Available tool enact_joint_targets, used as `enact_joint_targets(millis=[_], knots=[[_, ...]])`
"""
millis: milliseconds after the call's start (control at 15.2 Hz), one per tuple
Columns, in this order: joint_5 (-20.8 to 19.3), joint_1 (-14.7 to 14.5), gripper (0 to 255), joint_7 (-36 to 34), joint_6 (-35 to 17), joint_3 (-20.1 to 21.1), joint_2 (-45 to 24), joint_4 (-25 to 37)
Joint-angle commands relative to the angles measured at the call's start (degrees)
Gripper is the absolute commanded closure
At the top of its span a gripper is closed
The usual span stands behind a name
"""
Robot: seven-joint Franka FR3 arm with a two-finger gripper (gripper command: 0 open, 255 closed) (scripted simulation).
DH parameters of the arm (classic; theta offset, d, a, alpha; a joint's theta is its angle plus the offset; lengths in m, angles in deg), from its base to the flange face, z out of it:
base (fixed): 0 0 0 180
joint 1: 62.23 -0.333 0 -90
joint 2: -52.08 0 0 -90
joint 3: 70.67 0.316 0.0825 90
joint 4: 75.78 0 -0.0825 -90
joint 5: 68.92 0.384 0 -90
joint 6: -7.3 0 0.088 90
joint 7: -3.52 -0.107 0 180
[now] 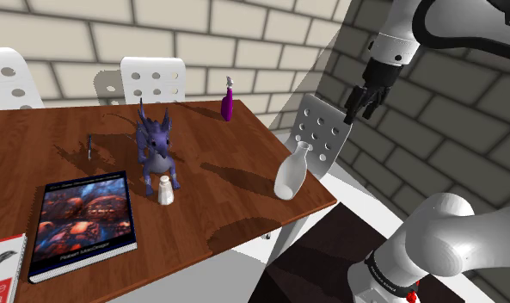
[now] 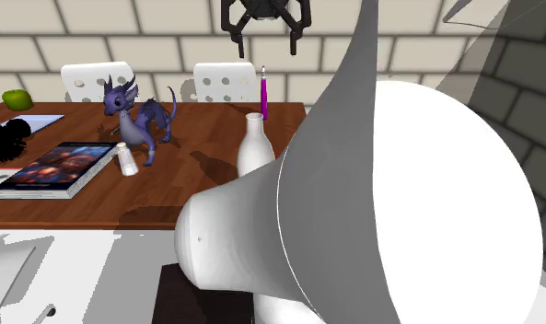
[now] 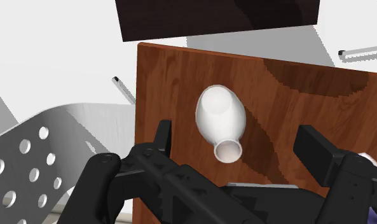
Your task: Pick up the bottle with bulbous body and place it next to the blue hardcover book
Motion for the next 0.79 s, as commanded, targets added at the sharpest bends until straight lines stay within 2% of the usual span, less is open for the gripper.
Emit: enact_joint_targets(millis=[0, 726], knots=[[0.00, 0.00, 0, 0.00, 0.00, 0.00, 0.00, 0.00], [2.33, -0.75, 0, -1.24, -21.50, -0.66, -12.95, -8.95]])
